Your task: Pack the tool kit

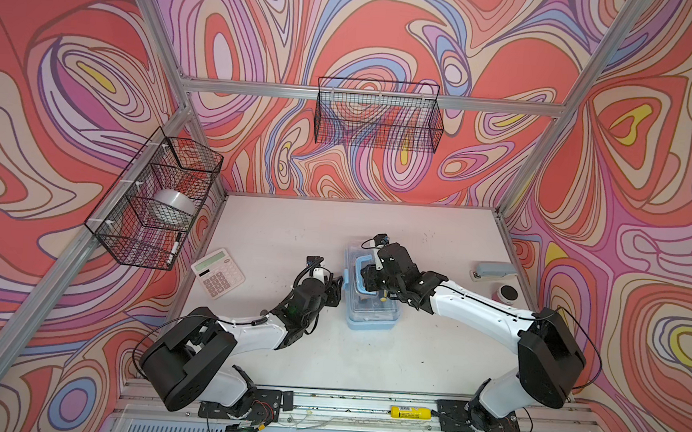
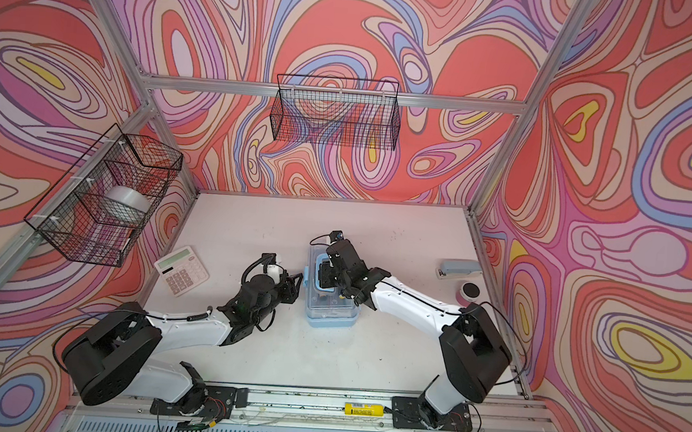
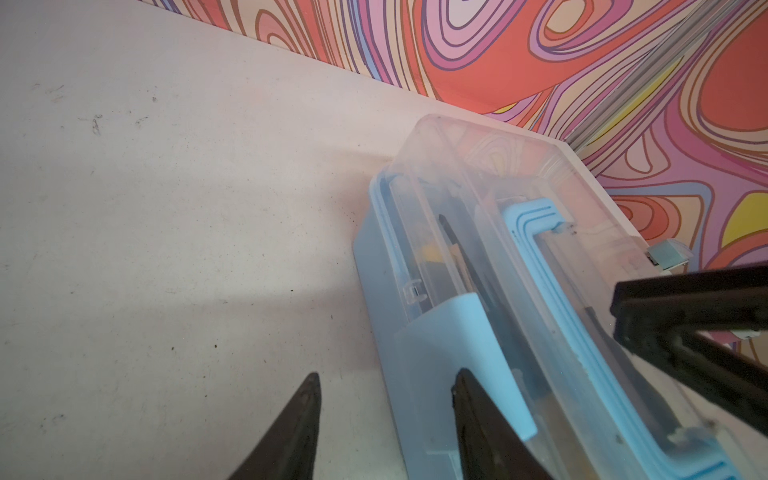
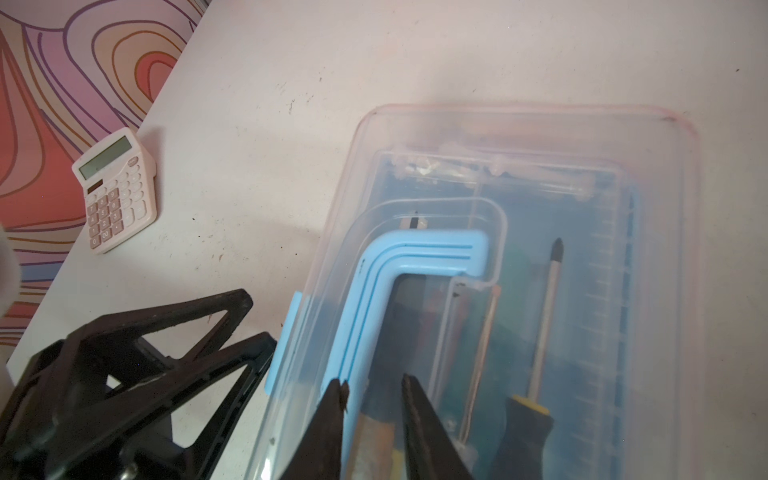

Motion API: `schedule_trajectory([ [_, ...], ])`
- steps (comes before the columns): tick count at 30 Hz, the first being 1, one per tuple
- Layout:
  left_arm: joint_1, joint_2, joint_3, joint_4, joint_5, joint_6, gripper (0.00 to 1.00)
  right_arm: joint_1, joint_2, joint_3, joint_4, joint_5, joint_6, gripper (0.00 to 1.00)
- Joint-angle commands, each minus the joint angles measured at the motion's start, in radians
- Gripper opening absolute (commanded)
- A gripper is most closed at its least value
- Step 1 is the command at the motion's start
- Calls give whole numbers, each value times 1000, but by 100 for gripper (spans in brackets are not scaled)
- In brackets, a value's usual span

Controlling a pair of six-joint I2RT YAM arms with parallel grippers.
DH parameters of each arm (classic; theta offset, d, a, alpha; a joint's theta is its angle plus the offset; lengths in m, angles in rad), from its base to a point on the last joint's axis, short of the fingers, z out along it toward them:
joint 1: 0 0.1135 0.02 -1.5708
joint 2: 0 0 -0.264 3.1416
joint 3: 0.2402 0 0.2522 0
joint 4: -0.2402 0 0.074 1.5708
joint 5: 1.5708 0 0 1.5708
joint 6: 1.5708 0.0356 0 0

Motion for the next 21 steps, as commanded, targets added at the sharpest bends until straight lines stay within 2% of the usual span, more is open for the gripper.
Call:
schedule_trajectory([
  [1,-1,-11,38,-21,52,-16,52,-5,17,-23,-24,7,6,26],
  [7,-2,-12,49,-29,70,-25,49,-5,22,-25,-23,10,5,26],
  [17,-2,10,58,-9,123,-45,33,-5,25,-32,-26,16,3,25],
  [21,-1,28,59,14,148,-56,32,-4,25,-36,-28,21,4,25],
])
